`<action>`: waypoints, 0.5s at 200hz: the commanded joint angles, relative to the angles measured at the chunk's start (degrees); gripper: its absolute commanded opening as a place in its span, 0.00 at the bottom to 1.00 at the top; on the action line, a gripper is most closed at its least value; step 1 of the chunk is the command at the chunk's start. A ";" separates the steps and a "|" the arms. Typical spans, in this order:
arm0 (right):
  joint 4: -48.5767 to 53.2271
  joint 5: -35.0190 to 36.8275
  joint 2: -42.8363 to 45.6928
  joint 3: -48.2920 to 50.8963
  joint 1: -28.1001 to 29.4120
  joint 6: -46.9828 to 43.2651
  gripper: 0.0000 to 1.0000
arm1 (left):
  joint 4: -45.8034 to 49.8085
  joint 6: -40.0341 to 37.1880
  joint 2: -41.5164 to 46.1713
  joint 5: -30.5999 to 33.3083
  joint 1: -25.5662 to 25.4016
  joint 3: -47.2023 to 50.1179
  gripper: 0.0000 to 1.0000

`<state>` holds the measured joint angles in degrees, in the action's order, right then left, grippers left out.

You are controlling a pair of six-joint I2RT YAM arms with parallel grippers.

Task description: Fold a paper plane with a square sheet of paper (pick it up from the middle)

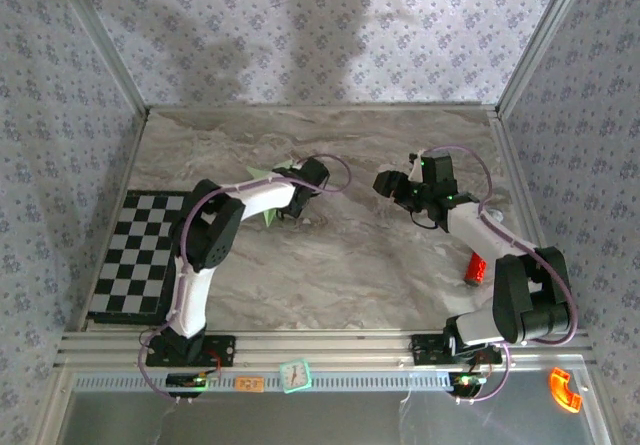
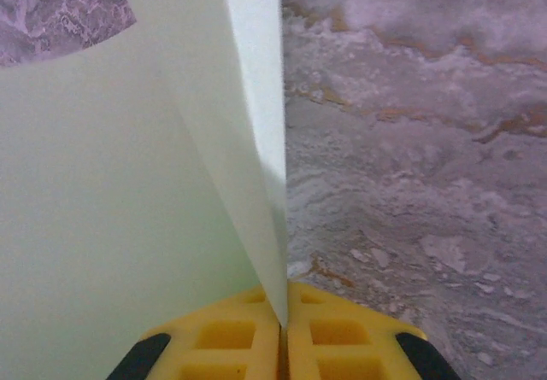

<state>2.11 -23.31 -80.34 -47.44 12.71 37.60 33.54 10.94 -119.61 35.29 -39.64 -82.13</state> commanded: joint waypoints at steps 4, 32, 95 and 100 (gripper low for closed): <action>1.08 0.46 0.40 0.59 -0.45 -1.00 0.63 | 2.02 0.44 -1.69 2.36 -1.98 -1.47 0.13; 1.01 0.33 0.05 0.68 -0.41 -0.94 0.63 | 2.31 2.04 -2.59 0.55 -2.84 -1.13 0.19; 0.18 -0.33 -0.76 0.88 -0.36 -0.26 0.63 | 2.61 3.12 -2.90 -1.44 -3.96 -1.61 0.26; 0.09 -0.42 -0.71 0.88 -0.44 -0.25 0.63 | 2.78 3.10 -2.99 -1.44 -4.05 -1.76 0.27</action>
<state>2.07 -23.33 -80.66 -47.07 12.60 37.63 34.39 13.10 -120.88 36.95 -42.39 -82.46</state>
